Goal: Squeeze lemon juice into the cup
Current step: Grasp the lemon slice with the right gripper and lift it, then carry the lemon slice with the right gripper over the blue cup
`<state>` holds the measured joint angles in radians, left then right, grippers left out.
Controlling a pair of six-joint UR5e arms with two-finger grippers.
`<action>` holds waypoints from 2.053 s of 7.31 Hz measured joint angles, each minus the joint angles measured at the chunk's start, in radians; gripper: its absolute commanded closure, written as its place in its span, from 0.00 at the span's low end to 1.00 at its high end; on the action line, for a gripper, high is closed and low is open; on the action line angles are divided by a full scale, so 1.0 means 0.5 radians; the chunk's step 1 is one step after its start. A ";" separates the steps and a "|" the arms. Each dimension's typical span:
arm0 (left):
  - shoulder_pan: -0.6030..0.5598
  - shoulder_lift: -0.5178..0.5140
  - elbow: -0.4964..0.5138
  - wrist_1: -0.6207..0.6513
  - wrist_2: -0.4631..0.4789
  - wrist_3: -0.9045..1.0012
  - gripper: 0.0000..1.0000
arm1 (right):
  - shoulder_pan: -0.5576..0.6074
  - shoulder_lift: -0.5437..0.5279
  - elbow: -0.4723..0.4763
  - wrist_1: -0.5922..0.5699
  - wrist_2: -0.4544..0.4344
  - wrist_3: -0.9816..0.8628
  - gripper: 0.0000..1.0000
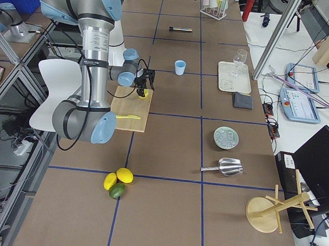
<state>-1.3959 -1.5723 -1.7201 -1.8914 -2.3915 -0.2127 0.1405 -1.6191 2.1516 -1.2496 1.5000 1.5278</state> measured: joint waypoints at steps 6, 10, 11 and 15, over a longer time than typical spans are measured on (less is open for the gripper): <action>0.000 0.000 -0.010 0.002 0.000 -0.001 0.00 | 0.249 0.037 0.076 -0.042 0.223 -0.003 0.40; 0.000 0.003 -0.011 0.004 -0.002 -0.001 0.00 | 0.494 0.525 0.131 -0.564 0.380 -0.018 0.39; 0.000 0.003 -0.011 0.003 -0.003 -0.001 0.00 | 0.504 0.681 0.122 -0.720 0.381 -0.022 0.40; 0.000 0.006 -0.010 0.003 -0.003 -0.001 0.00 | 0.624 1.234 -0.265 -0.868 0.362 -0.045 0.40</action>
<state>-1.3959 -1.5694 -1.7251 -1.8899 -2.3930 -0.2132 0.4526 -1.0020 2.0193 -1.6838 1.6812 1.5051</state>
